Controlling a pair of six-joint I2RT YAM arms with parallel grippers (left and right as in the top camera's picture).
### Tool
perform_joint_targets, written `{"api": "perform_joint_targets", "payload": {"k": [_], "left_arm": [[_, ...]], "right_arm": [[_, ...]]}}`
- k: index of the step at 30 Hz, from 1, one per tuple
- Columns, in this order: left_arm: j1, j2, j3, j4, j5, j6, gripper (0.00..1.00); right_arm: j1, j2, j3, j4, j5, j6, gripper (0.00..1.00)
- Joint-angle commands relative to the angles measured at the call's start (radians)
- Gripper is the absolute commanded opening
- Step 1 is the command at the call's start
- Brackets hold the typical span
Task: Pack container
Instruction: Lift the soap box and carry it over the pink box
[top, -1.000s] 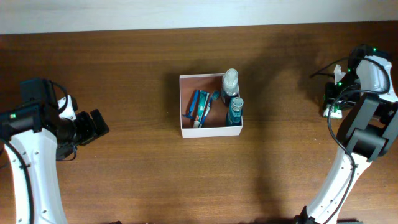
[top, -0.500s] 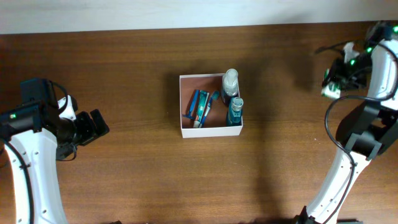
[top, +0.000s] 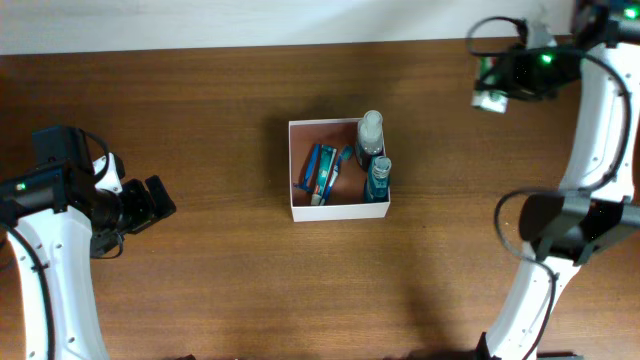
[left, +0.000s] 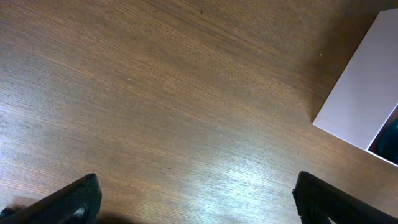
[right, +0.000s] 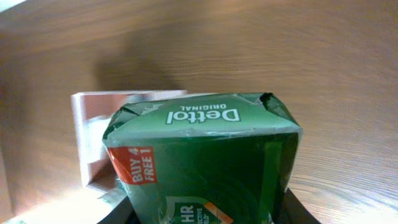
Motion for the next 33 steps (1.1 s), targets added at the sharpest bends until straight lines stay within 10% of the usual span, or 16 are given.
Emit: {"api": "perform_joint_targets", "payload": {"k": [1, 15, 33], "left_arm": [[0.005, -0.013, 0.002, 0.0, 0.01, 0.009, 0.99], [0.005, -0.013, 0.002, 0.0, 0.01, 0.009, 0.99], [0.005, -0.013, 0.002, 0.0, 0.01, 0.009, 0.99]], "right_arm": [[0.117, -0.154, 0.024, -0.006, 0.059, 0.066, 0.33], [0.702, -0.203, -0.056, 0.01, 0.597, 0.441, 0.33], [0.772, -0.158, -0.53, 0.368, 0.595, 0.561, 0.34]]}}
